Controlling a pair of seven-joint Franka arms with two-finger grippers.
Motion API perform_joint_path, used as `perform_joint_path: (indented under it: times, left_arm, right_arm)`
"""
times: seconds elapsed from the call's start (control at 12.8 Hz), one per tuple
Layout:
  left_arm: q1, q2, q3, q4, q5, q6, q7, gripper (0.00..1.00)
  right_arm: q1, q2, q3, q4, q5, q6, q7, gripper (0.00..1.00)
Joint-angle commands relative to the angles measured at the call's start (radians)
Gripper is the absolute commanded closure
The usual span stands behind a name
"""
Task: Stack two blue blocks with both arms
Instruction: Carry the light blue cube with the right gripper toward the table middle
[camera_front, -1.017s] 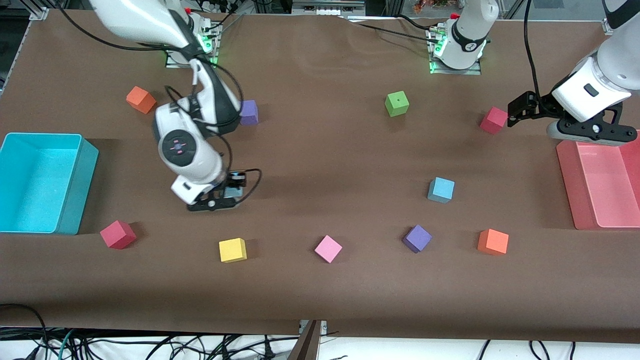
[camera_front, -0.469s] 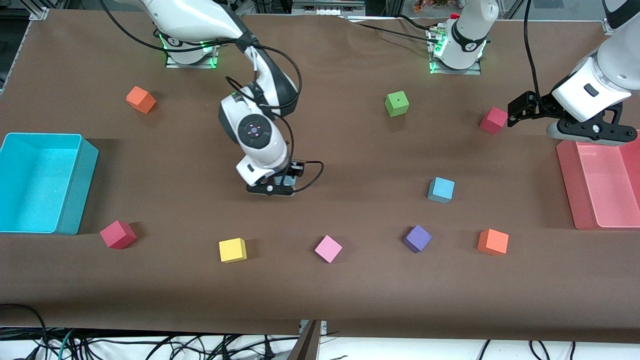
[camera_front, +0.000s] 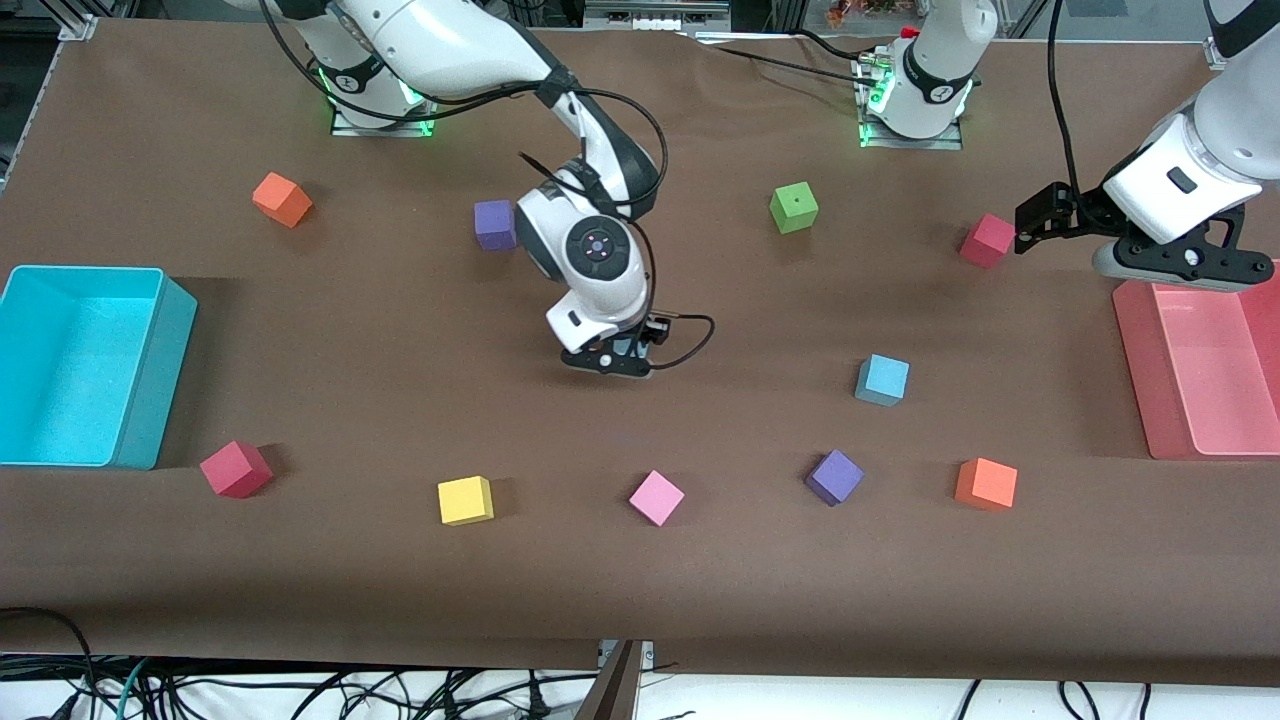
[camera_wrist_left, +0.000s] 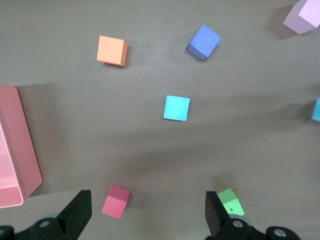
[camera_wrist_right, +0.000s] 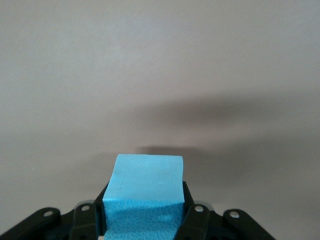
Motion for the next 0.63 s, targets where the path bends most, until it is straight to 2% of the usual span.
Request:
perform_joint_path:
  times: [0.0,0.39,0.47,0.55]
  left_arm:
    - [0.000,0.007,-0.002,0.022,-0.010,-0.018,0.010,0.00]
    - [0.000,0.007,-0.002,0.022,-0.010,-0.018,0.010,0.00]
    - [0.000,0.007,0.000,0.022,-0.011,-0.018,0.010,0.00]
    - [0.000,0.007,-0.002,0.022,-0.010,-0.018,0.010,0.00]
  right_arm:
    - [0.038,0.040,-0.009,0.038,0.014,0.015,0.020,0.61]
    - [0.064,0.087,-0.008,0.038,0.016,0.081,0.020,0.61]
    - [0.065,0.091,-0.008,0.038,0.015,0.081,0.015,0.58]
    - [0.065,0.089,-0.009,0.038,0.011,0.076,0.006,0.28]
